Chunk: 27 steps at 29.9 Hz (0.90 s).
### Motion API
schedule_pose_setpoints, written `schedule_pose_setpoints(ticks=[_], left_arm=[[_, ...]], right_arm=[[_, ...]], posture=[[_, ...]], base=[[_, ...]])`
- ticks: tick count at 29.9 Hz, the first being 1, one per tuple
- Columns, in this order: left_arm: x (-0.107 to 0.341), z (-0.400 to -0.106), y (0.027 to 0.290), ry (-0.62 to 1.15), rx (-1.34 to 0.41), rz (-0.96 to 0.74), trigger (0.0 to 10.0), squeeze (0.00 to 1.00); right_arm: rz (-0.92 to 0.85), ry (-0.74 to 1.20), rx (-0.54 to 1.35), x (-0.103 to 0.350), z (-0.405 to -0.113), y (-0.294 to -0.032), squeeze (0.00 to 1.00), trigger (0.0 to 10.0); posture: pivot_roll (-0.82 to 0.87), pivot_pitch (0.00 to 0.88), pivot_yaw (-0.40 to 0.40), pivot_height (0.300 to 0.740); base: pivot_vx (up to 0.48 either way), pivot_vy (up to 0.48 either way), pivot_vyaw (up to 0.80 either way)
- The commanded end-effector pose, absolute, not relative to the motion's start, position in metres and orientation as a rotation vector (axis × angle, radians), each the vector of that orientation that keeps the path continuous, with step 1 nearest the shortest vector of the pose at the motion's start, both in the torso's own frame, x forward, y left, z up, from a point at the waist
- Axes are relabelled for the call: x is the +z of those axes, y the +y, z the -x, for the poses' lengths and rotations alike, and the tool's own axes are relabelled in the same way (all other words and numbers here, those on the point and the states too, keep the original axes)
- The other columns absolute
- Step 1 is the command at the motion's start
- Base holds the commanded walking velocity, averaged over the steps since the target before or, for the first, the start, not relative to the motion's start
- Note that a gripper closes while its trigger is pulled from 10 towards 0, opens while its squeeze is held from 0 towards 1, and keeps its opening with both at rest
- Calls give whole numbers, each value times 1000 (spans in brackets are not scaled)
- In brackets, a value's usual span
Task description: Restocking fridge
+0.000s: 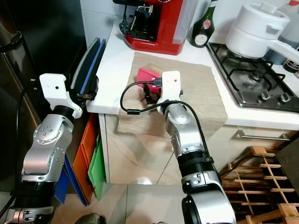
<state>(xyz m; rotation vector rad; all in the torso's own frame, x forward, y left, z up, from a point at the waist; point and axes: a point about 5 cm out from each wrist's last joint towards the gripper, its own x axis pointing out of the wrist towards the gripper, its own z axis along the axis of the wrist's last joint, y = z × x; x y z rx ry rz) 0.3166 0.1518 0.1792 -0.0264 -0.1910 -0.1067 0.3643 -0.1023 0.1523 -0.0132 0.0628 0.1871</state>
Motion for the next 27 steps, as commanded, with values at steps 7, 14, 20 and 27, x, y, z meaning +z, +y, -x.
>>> schedule_pose_setpoints(ticks=[7,14,20,27], left_arm=[[182,-317,146,-198,-129,24,10000,0],[182,-317,145,-200,-128,25,10000,0],[181,-316,145,-198,-124,26,10000,0],[181,-318,143,-199,-126,23,10000,0]], right_arm=[[119,9,99,162,-381,-115,0,10000],[184,-14,90,171,-393,-116,0,10000],[244,-28,79,179,-402,-116,0,10000],[387,-155,52,227,-417,-111,0,10000]], posture=[[97,0,-94,740],[107,0,-103,740],[112,0,-103,740],[118,0,-107,740]], base=[[0,0,0],[0,0,0],[0,0,0],[0,0,0]])
